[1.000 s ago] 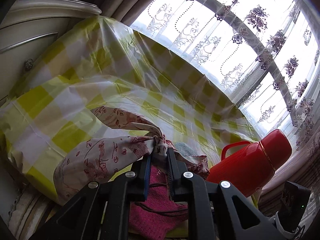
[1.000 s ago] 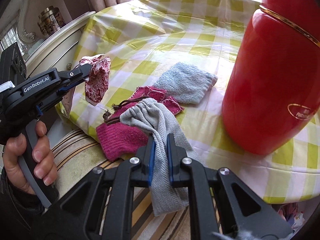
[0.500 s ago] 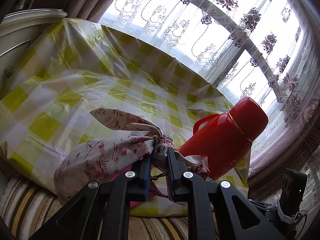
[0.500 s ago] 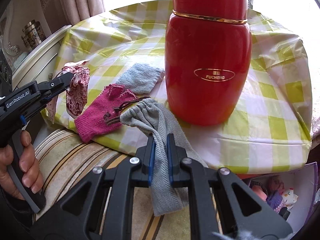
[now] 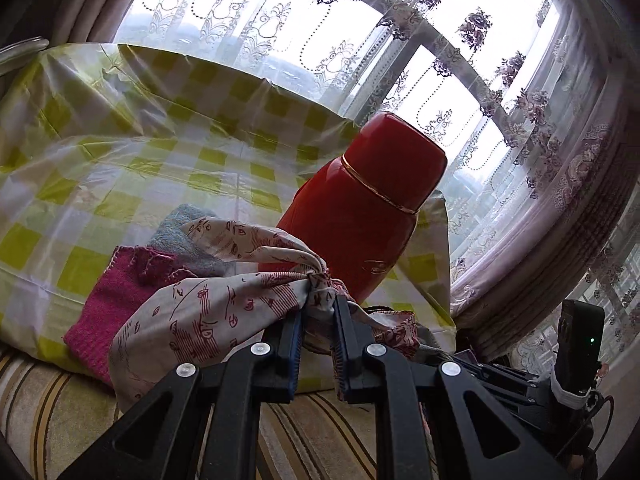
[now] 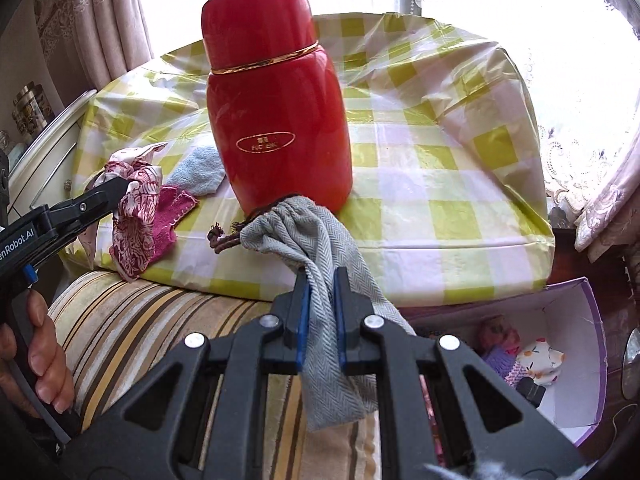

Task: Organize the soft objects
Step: 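Carry the cloth bag and grey pouch over the box and open both grippers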

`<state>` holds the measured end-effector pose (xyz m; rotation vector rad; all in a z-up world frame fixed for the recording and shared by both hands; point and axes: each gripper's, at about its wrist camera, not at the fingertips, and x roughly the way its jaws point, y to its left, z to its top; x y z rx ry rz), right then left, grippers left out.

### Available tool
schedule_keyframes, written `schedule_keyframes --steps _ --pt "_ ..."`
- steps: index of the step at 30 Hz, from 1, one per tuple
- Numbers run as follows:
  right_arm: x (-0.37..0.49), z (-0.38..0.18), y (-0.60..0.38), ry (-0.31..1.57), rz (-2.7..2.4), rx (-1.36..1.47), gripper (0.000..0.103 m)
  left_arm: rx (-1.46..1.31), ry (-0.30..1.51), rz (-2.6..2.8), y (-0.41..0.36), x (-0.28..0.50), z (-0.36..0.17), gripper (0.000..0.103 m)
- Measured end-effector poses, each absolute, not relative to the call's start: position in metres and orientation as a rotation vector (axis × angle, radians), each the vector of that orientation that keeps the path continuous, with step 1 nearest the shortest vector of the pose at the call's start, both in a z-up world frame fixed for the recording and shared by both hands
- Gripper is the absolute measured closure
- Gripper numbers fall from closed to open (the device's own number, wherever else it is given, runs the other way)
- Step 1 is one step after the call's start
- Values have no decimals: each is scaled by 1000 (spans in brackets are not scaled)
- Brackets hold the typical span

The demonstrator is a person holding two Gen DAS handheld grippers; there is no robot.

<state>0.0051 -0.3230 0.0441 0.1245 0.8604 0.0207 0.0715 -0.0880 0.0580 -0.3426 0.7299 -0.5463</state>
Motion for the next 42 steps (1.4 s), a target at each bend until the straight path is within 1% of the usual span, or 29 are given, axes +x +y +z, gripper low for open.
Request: schedule_keyframes --steps 14,31,32,34,36,38,40,42 --pt "-66 51 -433 842 -234 214 89 -186 786 -841 -201 26 69 87" --pt "-128 45 -523 855 -465 303 89 36 910 -1217 -318 -39 63 87" --pt "-129 45 -526 855 -472 308 89 51 924 -1245 -325 -43 60 84" --pt "-131 45 -530 859 -482 310 88 92 955 -1288 -336 -49 56 75" --pt "-132 45 -531 864 -489 313 84 119 966 -1296 -342 -54 53 53" --pt "-132 44 -532 867 -489 317 76 124 963 -1289 -342 -56 51 45" --pt "-132 43 -531 873 -488 314 61 113 972 -1285 -340 -53 51 43" --pt "-132 41 -530 873 -481 314 57 101 974 -1274 -335 -51 51 43"
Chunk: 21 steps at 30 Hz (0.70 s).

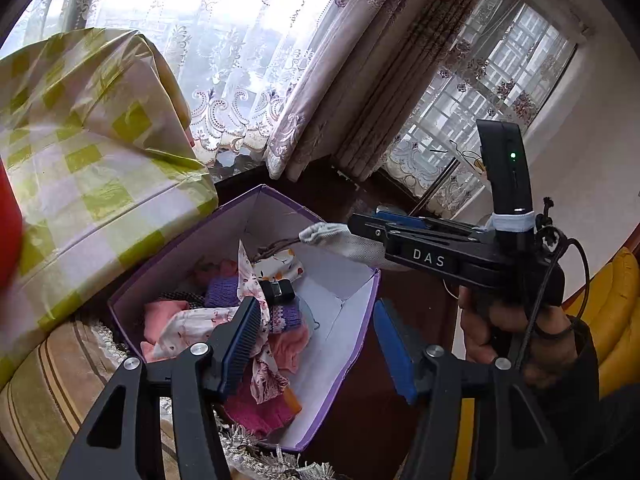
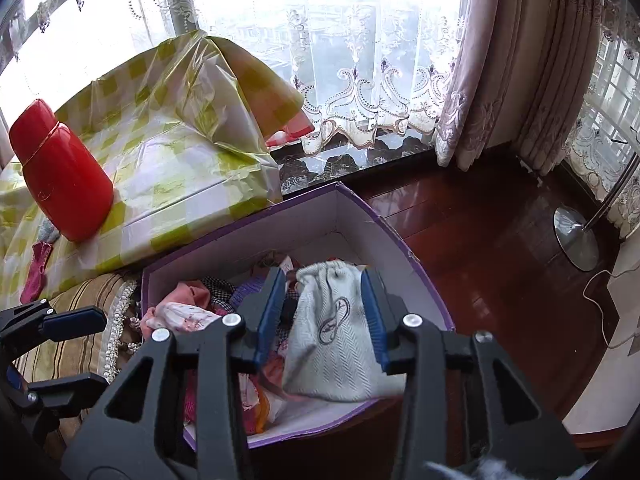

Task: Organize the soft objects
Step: 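Carry the cloth bag and grey pouch over the box and open both grippers, then move both grippers back toward the pink glove and blue sock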

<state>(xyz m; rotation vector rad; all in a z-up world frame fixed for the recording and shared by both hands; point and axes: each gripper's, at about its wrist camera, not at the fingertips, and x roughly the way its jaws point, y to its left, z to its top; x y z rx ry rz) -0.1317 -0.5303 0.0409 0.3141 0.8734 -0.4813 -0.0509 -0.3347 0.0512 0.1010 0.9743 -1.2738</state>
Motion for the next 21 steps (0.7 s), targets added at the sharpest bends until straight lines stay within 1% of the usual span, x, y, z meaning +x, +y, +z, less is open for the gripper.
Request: schedule_keyframes --steps 3,7,9,21 --pt "-130 40 -529 877 -473 317 55 91 972 -1256 -331 -49 51 43" --pt "-128 39 -525 883 -463 310 48 80 964 -1227 -322 -44 52 43" --pt "-127 39 -523 885 -458 308 47 73 958 -1210 -317 -42 53 43" --pt "-102 37 -477 910 -321 271 45 -5 950 -1042 -262 -13 52 43"
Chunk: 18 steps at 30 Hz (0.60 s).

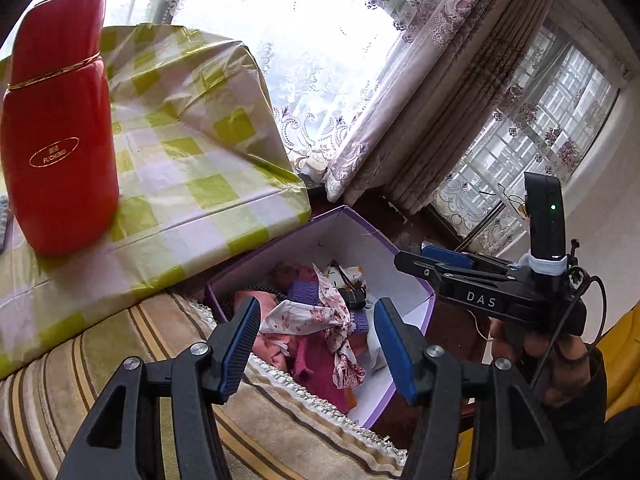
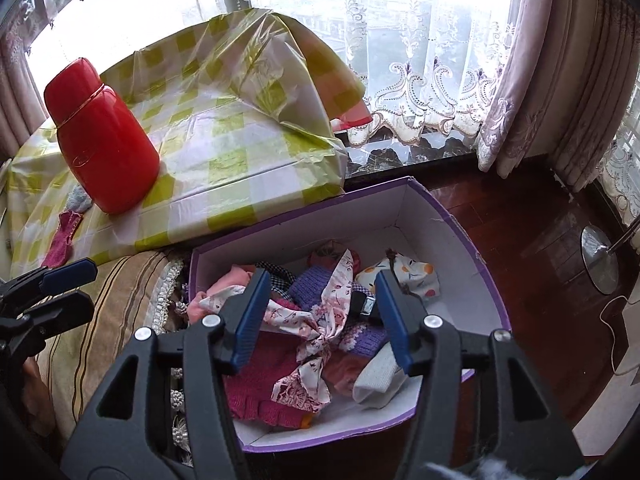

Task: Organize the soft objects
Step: 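Move both grippers back toward the pink glove and blue sock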

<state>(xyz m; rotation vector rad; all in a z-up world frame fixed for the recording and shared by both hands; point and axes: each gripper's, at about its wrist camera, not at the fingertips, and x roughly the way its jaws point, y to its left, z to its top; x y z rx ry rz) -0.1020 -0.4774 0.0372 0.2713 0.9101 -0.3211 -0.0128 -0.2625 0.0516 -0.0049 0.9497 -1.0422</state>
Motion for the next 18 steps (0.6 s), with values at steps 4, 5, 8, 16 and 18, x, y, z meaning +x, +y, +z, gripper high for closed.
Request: schedule_keyframes --steps 4,5,8,16,18 --pt "-88 38 -451 918 -254 250 45 -39 946 -968 -235 -2 52 43" --pt "-84 38 -444 919 -237 244 45 -47 944 -949 -228 1 52 43" --pt "-73 40 -421 924 -183 222 45 -68 941 -893 -207 9 52 43" --pt "-50 42 -364 948 -46 163 42 -111 960 -707 -140 36 47 43" --pt "-44 41 -352 957 -20 148 41 -121 979 -653 -122 43 43 43"
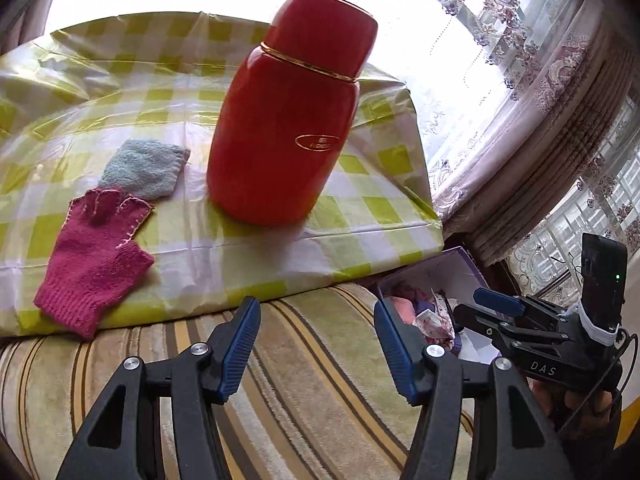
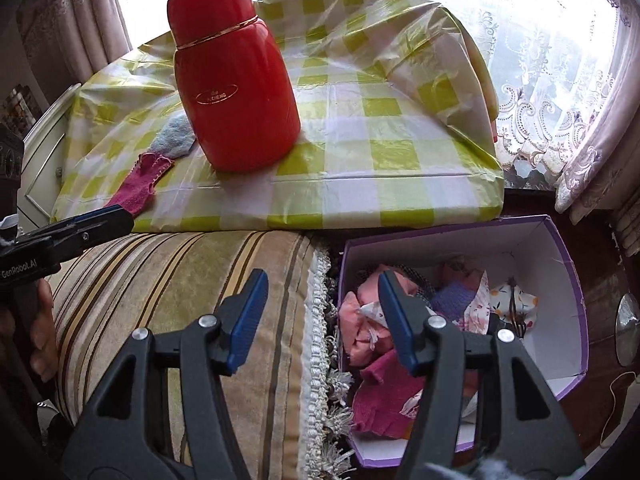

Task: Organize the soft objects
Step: 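Move both grippers back toward the pink glove and blue sock, then grasp the second pink fingerless glove with the left gripper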

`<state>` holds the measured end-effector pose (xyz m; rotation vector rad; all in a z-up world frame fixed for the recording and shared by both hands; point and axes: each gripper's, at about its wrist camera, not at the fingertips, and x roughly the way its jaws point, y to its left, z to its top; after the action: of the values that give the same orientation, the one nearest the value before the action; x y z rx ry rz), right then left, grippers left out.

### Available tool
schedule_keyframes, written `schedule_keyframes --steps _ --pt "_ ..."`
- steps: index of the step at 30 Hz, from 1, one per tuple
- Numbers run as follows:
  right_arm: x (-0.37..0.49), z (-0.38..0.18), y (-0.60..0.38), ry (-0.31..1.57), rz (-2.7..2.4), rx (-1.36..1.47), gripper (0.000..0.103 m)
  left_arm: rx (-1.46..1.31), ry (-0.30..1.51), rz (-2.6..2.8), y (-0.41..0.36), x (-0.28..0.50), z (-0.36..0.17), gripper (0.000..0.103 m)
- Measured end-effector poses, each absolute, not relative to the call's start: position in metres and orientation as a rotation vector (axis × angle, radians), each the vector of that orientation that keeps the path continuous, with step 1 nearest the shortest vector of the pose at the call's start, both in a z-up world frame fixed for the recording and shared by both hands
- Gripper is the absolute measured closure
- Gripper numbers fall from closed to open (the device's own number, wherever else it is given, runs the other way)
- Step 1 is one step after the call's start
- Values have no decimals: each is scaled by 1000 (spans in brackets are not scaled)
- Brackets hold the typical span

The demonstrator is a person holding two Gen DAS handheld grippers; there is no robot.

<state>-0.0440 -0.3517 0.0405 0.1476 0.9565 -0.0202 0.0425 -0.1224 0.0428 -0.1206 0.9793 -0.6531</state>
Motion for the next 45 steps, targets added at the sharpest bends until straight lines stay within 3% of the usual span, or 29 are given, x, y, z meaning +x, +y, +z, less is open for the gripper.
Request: schedule_keyframes --steps 8,12,18,24,37,43,45 --pt "-26 32 -320 984 50 123 40 -103 1052 -465 -56 67 23 43" --pt "-14 30 -307 996 71 110 38 -85 1089 -402 -33 78 13 34" --pt "2 26 -290 1011 94 91 36 -54 1129 -313 -11 101 1 31" --pt "17 24 -276 1026 111 71 36 22 1160 -304 -9 119 -10 21" --pt "48 16 -243 1053 164 34 36 152 1210 -344 -20 151 -33 19" --pt "63 12 -228 1058 180 22 36 167 1180 -374 -24 153 -30 33" --pt "69 10 -223 1059 183 20 36 180 1166 -382 -29 148 -27 49"
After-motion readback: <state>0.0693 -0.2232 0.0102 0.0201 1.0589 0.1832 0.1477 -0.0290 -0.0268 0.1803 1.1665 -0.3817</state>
